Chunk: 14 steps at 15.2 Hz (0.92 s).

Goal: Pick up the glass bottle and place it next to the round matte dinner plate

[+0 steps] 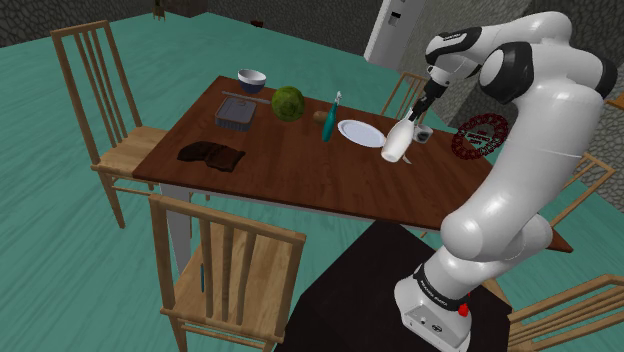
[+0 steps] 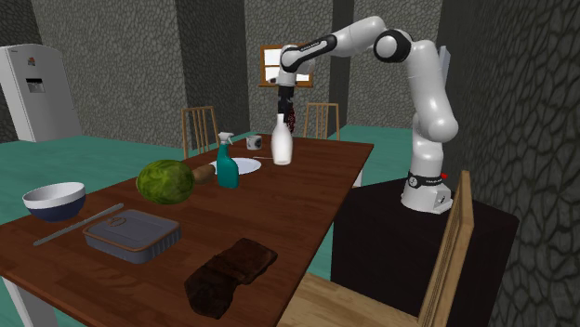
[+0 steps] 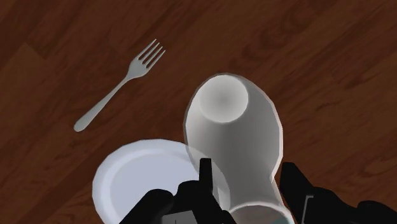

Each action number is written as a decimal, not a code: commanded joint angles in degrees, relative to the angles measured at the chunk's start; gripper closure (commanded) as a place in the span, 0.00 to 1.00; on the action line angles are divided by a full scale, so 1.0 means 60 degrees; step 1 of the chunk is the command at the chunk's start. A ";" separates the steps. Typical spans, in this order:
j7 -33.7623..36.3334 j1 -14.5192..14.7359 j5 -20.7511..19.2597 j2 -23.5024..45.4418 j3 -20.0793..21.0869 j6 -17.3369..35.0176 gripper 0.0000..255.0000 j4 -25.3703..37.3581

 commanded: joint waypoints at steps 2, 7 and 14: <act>-0.0073 0.0000 0.0061 0.0073 0.0020 0.0347 1.00 -0.0278; -0.0110 0.0000 0.0097 0.0121 0.0034 0.0524 1.00 -0.0414; -0.0109 0.0000 0.0097 0.0122 0.0034 0.0523 0.00 -0.0412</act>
